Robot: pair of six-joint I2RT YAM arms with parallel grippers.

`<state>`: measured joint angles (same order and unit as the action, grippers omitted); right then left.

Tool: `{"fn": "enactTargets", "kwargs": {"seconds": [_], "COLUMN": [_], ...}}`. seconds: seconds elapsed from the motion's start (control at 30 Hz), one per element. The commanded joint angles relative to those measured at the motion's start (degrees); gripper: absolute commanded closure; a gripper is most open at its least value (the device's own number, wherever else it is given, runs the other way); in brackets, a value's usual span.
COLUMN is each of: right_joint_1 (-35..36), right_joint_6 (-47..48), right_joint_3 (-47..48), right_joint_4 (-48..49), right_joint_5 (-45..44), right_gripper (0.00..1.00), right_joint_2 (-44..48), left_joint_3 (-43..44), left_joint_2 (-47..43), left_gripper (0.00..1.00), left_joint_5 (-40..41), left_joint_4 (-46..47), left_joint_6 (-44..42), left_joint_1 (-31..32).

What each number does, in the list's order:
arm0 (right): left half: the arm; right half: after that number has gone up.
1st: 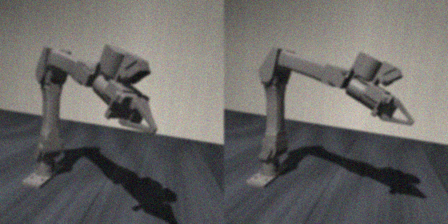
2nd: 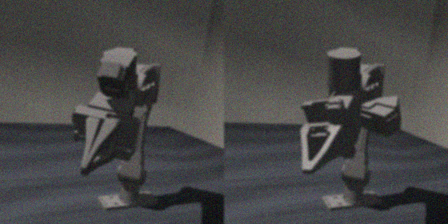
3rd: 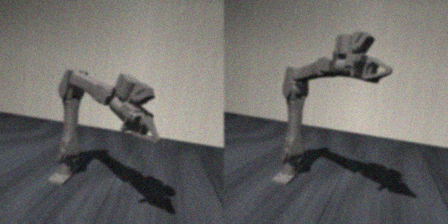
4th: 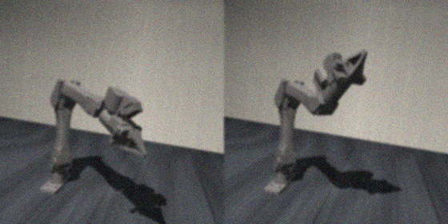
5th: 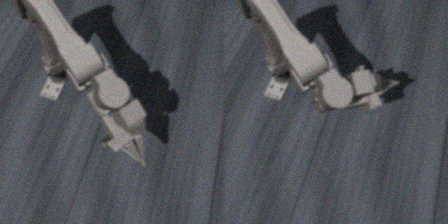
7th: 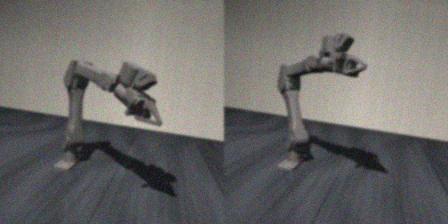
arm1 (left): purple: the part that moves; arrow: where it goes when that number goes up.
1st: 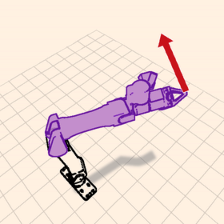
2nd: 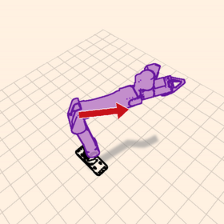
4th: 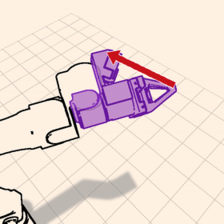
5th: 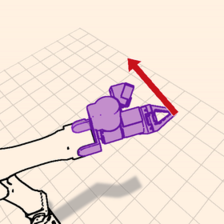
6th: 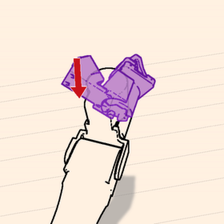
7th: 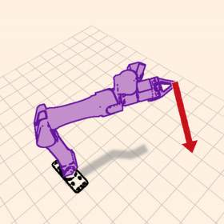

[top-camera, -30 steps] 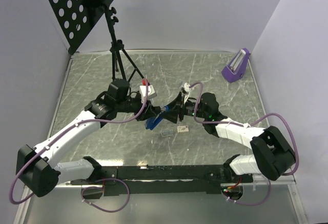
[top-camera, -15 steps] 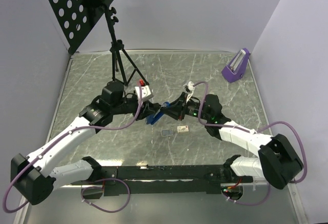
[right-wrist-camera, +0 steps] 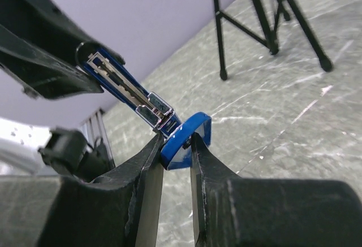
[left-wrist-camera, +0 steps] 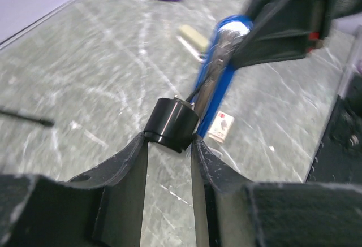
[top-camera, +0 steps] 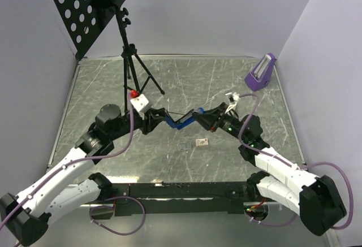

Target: Load the staples into the stapler

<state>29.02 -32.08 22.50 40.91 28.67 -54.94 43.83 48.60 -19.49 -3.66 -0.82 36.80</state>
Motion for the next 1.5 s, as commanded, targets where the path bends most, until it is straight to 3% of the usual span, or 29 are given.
{"fn": "enactTargets", "kwargs": {"seconds": [0.0, 0.27, 0.33, 0.4, 0.53, 0.63, 0.77, 1.17, 1.47], "right_joint_1": [-3.8, -5.9, -5.9, -5.6, -5.5, -5.3, -4.4, 0.7, 1.7], "right_joint_6": [-9.0, -20.7, -20.7, -18.1, -11.3, -9.3, -7.7, -1.3, -0.2], "right_joint_3": [-1.1, -3.4, -1.9, 0.2, 3.3, 4.7, 5.9, 6.6, 6.5], "right_joint_4": [11.1, 23.5, 22.2, 16.7, 2.3, -2.4, -9.0, -14.5, -13.7], "right_joint_5": [-2.7, -1.1, -0.1, 0.5, -0.6, -0.8, -2.4, -9.3, -9.2], "right_gripper": [1.00, 1.00, 1.00, 1.00, 1.00, 1.00, 1.00, 1.00, 1.00], "right_joint_2": [4.9, 6.3, 6.6, 7.9, 9.7, 9.4, 8.9, 8.7, 8.1], "left_joint_3": [-4.3, -15.2, -17.5, -17.7, -10.7, -3.4, 3.1, 17.2, 19.9], "left_joint_2": [-7.0, -16.3, -17.0, -17.2, -14.2, -9.6, -2.7, 16.3, 22.5], "left_gripper": [0.99, 0.99, 0.99, 0.98, 0.41, 0.16, 0.01, 0.01, 0.03], "left_joint_5": [17.0, 28.0, 27.1, 21.4, 11.5, 3.9, 0.2, 8.8, 5.3], "left_joint_4": [6.3, 8.9, 9.6, 11.7, 11.0, 7.1, 4.5, 1.7, 0.2], "left_joint_6": [10.5, 29.7, 32.6, 32.5, 24.8, 16.6, 8.1, 10.9, 13.4], "left_joint_1": [-0.9, -1.0, -1.0, -1.0, -1.0, -0.9, -0.1, 9.3, 9.7]}}
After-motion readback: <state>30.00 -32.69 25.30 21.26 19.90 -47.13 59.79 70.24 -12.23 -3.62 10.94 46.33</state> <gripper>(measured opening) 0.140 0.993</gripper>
